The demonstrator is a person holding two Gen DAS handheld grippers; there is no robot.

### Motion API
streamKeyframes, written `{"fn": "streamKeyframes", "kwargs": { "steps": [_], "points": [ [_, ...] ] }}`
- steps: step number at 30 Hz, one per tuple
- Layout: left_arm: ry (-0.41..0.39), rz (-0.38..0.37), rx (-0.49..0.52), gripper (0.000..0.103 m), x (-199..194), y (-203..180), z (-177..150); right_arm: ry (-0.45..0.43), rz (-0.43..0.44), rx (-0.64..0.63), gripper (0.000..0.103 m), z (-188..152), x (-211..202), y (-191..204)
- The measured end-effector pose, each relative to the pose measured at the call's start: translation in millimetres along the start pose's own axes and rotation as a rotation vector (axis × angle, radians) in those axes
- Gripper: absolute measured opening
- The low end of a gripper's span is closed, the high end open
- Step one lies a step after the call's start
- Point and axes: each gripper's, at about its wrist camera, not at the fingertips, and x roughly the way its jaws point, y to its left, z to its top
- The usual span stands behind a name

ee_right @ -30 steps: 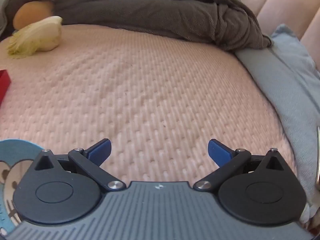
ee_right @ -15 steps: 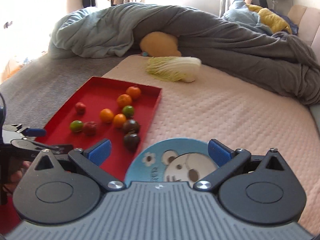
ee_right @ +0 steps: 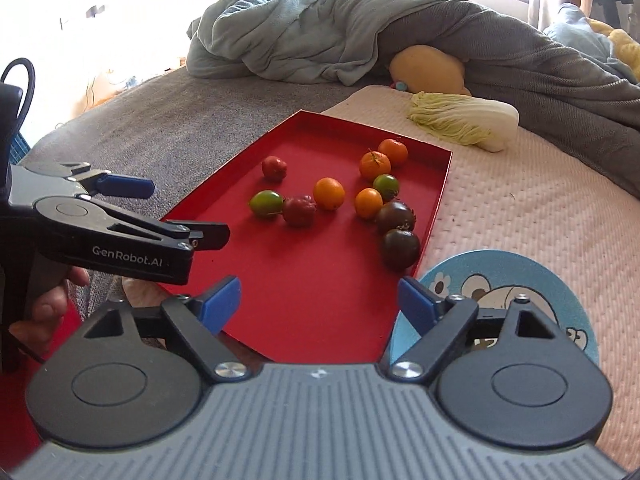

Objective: Organize fruits
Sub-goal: 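Lower the right tool onto a dark purple tomato while the left tool approaches a green tomato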

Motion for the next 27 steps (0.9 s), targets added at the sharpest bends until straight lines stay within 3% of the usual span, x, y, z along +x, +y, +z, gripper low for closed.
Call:
{"fn": "streamKeyframes", "kwargs": {
  "steps": [5, 9, 13, 17, 24, 27],
  "points": [
    [0.02, 0.008, -0.032, 0.094, 18, 5, 3, -0.039, -0.007, -0.009, 0.079, 9, 15, -4],
    [0.058, -0.012, -0.042, 0.082, 37, 8, 7, -0.053, -0.026, 0.039, 0.071, 7, 34, -20],
    [0.087, -0.008, -0.028, 0.081, 52, 8, 8, -0.048, -0.074, 0.021, 0.061, -1, 56, -27],
    [0.107, -0.002, -0.042, 0.081, 61, 13, 8, -0.082, -0.143, -0.09, 0.06, 3, 64, -19],
    [0.126, -0.03, 0.002, 0.081, 70, 7, 9, -0.053, -0.199, -0.105, 0.06, 9, 89, -21],
    [0.132, -0.039, -0.001, 0.081, 72, 8, 9, -0.03, -0.214, -0.12, 0.056, 10, 99, -21]
  ]
}}
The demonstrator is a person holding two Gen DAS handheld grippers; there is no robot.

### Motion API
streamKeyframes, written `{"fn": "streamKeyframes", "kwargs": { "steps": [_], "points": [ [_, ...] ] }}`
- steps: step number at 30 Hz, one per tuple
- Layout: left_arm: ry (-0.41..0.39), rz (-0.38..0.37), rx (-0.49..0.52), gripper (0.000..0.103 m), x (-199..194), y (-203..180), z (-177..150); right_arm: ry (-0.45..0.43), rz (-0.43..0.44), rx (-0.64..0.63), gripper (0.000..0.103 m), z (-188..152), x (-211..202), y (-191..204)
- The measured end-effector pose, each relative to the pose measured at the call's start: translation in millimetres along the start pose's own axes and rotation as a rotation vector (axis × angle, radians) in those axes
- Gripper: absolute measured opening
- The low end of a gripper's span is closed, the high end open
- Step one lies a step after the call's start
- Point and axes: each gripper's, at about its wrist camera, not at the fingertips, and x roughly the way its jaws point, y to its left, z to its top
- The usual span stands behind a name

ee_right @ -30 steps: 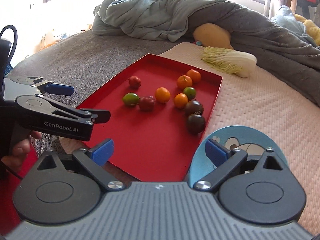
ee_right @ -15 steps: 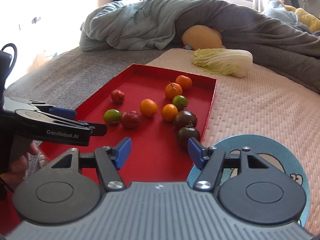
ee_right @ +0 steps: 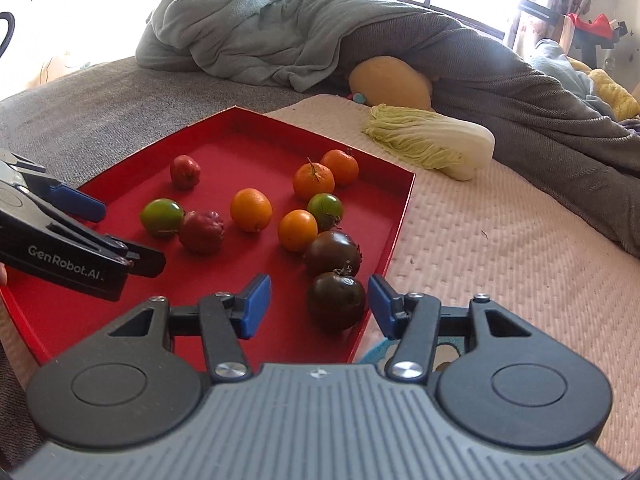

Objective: Organize fruits
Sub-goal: 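Lower the right tool onto a dark purple tomato while the left tool approaches a green tomato, then close the right tool on the dark purple tomato while the left tool grips the green tomato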

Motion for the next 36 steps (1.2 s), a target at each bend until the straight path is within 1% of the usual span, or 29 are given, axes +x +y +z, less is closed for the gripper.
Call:
{"fn": "streamKeyframes", "kwargs": {
  "steps": [2, 7, 9, 13, 17, 19, 25, 28, 29, 30, 31, 33, 34, 35, 36],
  "points": [
    [0.001, -0.006, -0.001, 0.081, 1, 1, 0, -0.005, -0.013, -0.02, 0.054, 0, 4, 2],
    [-0.001, -0.017, 0.002, 0.081, 2, 1, 1, 0.0, -0.052, -0.103, 0.042, 1, 11, 7],
    [0.004, -0.025, 0.001, 0.081, 4, 1, 2, 0.0, -0.058, -0.112, 0.04, 1, 13, 7],
    [0.0, -0.024, 0.001, 0.08, 6, 1, 3, 0.01, -0.01, -0.003, 0.039, 4, 9, -4],
    [-0.006, -0.041, -0.033, 0.078, 6, 7, 6, 0.029, 0.094, 0.137, 0.039, 2, 1, -13],
    [-0.007, -0.039, -0.031, 0.077, 8, 7, 7, 0.04, 0.147, 0.197, 0.039, -1, -3, -14],
    [-0.02, -0.021, 0.003, 0.073, 14, 4, 10, 0.057, 0.165, 0.247, 0.04, -4, -7, -16],
    [-0.031, -0.02, 0.02, 0.068, 17, 3, 13, 0.055, 0.166, 0.239, 0.04, -4, -7, -17],
    [-0.034, -0.022, 0.027, 0.063, 18, 2, 13, 0.056, 0.167, 0.236, 0.041, -4, -6, -17],
    [-0.037, -0.028, 0.033, 0.054, 19, 2, 14, 0.068, 0.17, 0.235, 0.048, -4, -4, -17],
    [-0.038, -0.037, 0.037, 0.051, 19, 2, 14, 0.08, 0.166, 0.228, 0.054, -4, -2, -16],
    [-0.041, -0.052, 0.043, 0.042, 20, 1, 15, 0.079, 0.161, 0.19, 0.055, -5, 0, -10],
    [-0.041, -0.058, 0.045, 0.039, 20, 1, 15, 0.081, 0.156, 0.169, 0.055, -5, 0, -7],
    [-0.041, -0.062, 0.045, 0.032, 20, 1, 15, 0.083, 0.151, 0.15, 0.055, -5, 1, -5],
    [-0.041, -0.063, 0.043, 0.032, 20, 1, 15, 0.082, 0.146, 0.135, 0.055, -5, 2, -3]
  ]
}}
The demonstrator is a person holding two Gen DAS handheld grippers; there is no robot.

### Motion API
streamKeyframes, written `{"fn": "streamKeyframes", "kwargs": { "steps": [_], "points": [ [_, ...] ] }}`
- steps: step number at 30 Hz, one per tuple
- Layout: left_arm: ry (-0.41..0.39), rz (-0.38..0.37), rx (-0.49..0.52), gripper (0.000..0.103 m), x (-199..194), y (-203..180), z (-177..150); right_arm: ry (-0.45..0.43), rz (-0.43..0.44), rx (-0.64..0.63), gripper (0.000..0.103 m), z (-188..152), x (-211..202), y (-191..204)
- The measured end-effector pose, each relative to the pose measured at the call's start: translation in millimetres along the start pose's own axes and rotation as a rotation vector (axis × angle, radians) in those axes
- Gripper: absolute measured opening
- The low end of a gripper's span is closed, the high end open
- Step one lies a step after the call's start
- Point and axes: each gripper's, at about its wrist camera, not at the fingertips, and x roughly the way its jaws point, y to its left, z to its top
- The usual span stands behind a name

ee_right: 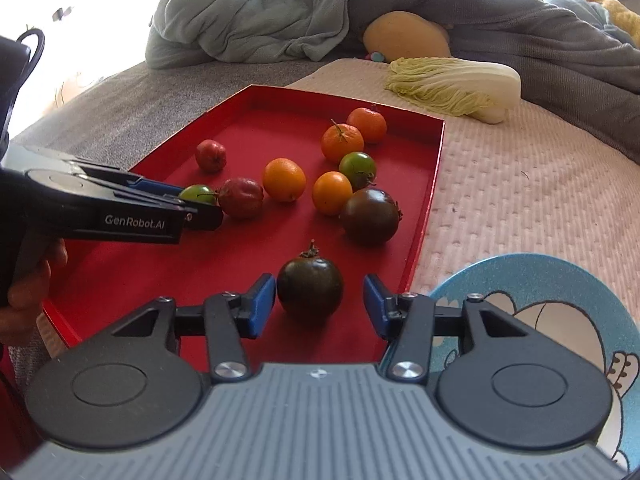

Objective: Organize fruits
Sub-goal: 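Close the right tool on the dark purple tomato while the left tool grips the green tomato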

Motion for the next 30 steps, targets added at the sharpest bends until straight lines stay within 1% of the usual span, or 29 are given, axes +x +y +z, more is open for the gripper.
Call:
{"fn": "streamKeyframes", "kwargs": {
  "steps": [6, 10, 12, 13, 14, 17, 24, 30],
  "points": [
    [0.003, -0.015, -0.011, 0.031, -3, -1, -2, -0.013, -0.021, -0.012, 0.055, 5, 4, 0],
    [0.007, -0.016, -0.014, 0.031, -6, -1, -4, -0.008, -0.013, 0.008, 0.054, 9, 10, -3],
    [0.009, -0.02, -0.018, 0.031, -7, 0, -5, 0.006, -0.016, 0.007, 0.051, 10, 13, -3],
    [0.01, -0.021, -0.021, 0.031, -8, 1, -6, 0.007, -0.01, 0.006, 0.044, 10, 14, -1],
    [0.011, -0.021, -0.023, 0.031, -9, 1, -7, 0.011, -0.005, 0.006, 0.042, 11, 15, 0],
    [0.015, -0.017, -0.024, 0.031, -13, 0, -9, 0.02, -0.012, -0.008, 0.042, 12, 14, 4],
    [0.034, -0.009, -0.046, 0.031, -25, -3, -18, -0.003, 0.012, 0.014, 0.042, 10, -8, 5],
    [0.03, 0.016, -0.044, 0.031, -38, -10, -26, -0.013, 0.031, 0.022, 0.042, 7, -29, 4]
  ]
}}
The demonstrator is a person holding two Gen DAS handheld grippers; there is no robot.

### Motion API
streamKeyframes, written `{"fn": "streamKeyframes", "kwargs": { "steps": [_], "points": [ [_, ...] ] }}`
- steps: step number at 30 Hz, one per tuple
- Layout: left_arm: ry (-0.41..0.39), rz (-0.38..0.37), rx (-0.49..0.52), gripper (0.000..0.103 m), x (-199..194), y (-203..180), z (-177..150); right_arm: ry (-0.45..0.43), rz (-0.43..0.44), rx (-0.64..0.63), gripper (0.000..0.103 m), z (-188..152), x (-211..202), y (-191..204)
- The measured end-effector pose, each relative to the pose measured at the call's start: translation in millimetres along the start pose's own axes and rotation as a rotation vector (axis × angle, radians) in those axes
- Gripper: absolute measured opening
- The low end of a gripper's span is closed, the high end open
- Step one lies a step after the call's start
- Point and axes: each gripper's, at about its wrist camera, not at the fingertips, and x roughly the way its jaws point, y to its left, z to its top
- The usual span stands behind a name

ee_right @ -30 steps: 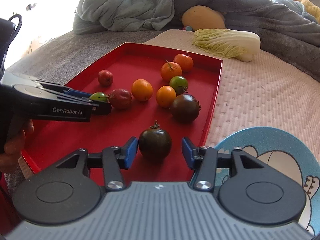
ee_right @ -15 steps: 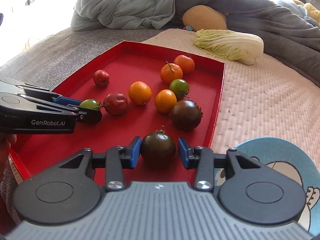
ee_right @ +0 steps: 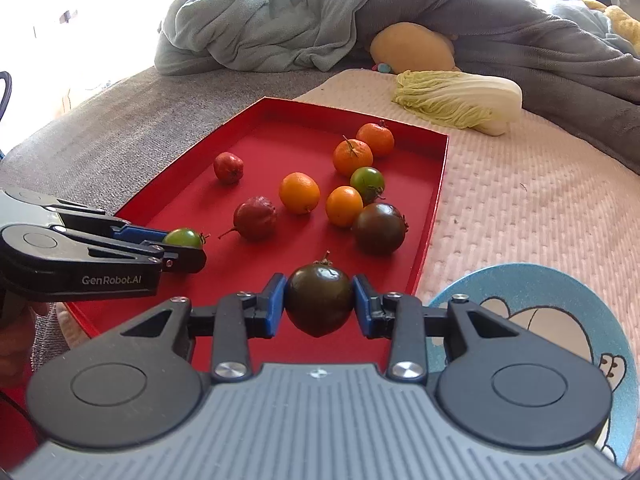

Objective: Organize fruits
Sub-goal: 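Close the right tool on the dark purple tomato while the left tool grips the green tomato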

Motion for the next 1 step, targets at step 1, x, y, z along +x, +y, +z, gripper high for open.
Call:
{"fn": "streamKeyframes", "kwargs": {
  "steps": [1],
  "points": [
    [-0.002, 0.004, 0.0, 0.031, -2.6, -1.4, -2.0, -0.002, 0.001, -0.002, 0.042, -0.4, -3.3, 0.6]
  ]
}}
